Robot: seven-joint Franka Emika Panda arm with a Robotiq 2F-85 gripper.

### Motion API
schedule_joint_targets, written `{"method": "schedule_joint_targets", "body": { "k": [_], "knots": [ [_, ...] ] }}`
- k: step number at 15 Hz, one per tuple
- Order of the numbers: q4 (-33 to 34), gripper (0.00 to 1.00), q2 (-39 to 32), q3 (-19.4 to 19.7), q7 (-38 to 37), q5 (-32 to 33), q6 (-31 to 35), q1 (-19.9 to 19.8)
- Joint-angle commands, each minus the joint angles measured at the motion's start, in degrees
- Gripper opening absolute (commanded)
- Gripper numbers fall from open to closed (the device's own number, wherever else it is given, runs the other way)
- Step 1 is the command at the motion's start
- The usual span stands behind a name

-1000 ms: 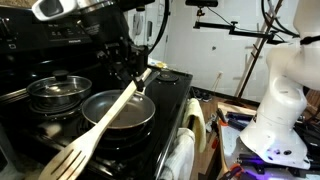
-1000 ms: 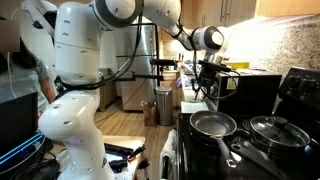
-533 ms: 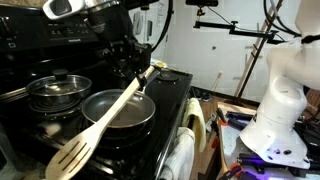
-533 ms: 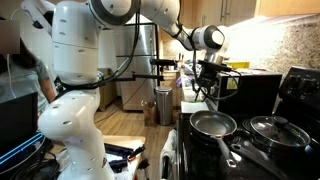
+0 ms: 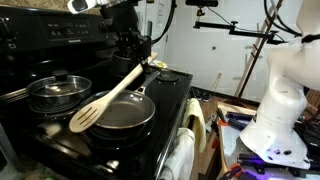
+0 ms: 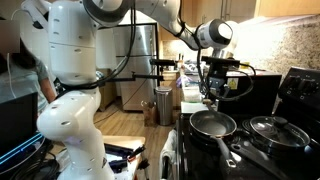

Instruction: Pick up the wooden spoon from the left side of the countertop and put it on the pan on the left side of the stove

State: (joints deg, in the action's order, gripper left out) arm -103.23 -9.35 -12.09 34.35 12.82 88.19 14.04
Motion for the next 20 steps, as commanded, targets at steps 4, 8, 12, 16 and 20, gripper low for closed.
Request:
{"method": "schedule_joint_targets", "body": {
  "k": [4,8,12,16,20],
  "knots": [
    [-3.4,0.07,3.9,0.4,-6.1,-1.4,-0.8,-1.7],
    [-7.9,0.07,5.2,0.4,-16.7,-6.3,-0.4,-1.5],
    [-13.6,0.07,9.0,0.6,-27.3,-10.9,1.6,-1.5],
    [-15.8,0.07,12.1,0.4,-34.9,-12.2,0.2,-1.3],
    [-18.5,0.07,13.8,0.4,-32.2,-13.0,4.4,-1.3]
  ]
}}
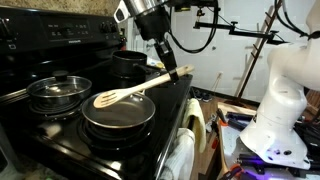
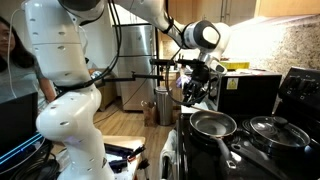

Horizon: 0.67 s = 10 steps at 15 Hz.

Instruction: Pick up the wooden spoon from the left side of the countertop and put it on the pan on the left side of the stove

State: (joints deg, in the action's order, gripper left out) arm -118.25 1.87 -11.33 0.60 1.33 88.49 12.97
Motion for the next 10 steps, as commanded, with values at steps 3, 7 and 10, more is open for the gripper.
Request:
{"method": "schedule_joint_targets", "body": {
  "k": [3,7,10],
  "knots": [
    [-6.7,0.07,2.8,-0.2,7.7,-1.7,12.1,-0.2],
    [-11.7,0.07,3.8,0.3,15.2,-3.7,18.2,-0.4],
    [-14.2,0.07,6.5,0.5,16.9,-3.3,16.4,-0.3]
  ]
}}
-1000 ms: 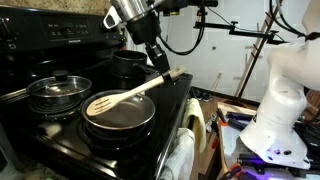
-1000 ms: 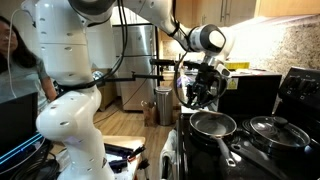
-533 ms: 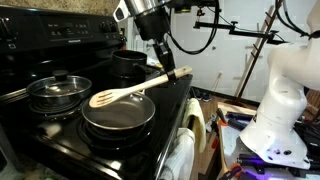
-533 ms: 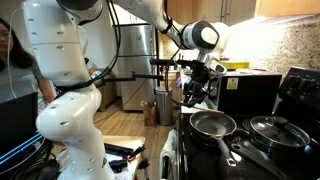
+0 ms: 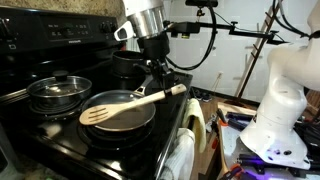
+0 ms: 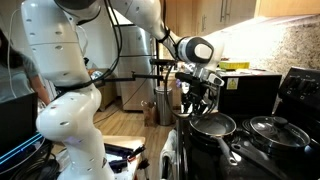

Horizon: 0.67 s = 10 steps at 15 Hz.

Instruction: Pick up the wooden spoon from the left side of the countertop and put it on the pan on the left side of the stove

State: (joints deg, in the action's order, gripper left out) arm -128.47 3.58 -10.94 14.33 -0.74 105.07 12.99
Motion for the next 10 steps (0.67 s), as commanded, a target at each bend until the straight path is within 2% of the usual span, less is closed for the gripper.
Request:
{"method": "schedule_joint_targets", "body": {
  "k": [1,10],
  "knots": [
    [-4.7,0.07,5.8,0.1,2.7,-1.1,-0.4,-0.2],
    [-11.8,0.07,14.0,-0.6,-0.7,-3.2,-0.6,1.8]
  ]
}}
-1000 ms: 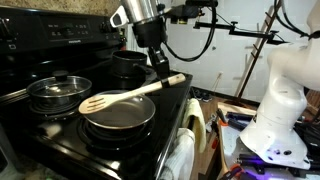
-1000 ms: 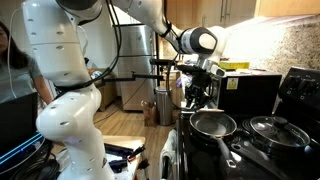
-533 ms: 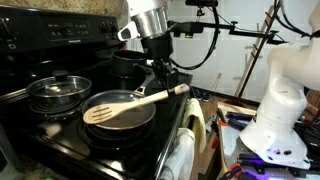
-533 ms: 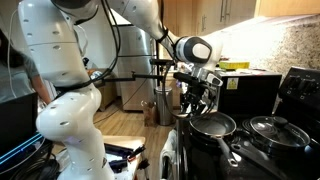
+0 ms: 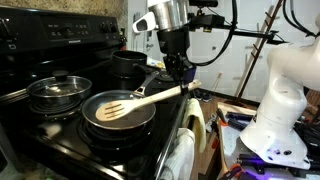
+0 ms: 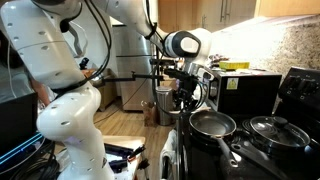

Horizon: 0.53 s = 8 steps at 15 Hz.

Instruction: Pick up the wooden spoon from the left side of the countertop and put it on the pan on the left side of the stove

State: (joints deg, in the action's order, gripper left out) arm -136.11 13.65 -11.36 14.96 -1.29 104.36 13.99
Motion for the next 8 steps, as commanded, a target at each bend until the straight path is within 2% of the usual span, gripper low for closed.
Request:
{"method": "schedule_joint_targets", "body": {
  "k": [1,4,8],
  "knots": [
    [-5.0,0.07,4.4,-0.2,-1.6,-3.4,0.0,1.0],
    [-8.2,0.07,6.1,0.6,-2.4,-5.3,-0.1,0.8],
    [-9.1,0.07,6.0,2.0,-0.9,-6.2,0.8,0.5]
  ]
}}
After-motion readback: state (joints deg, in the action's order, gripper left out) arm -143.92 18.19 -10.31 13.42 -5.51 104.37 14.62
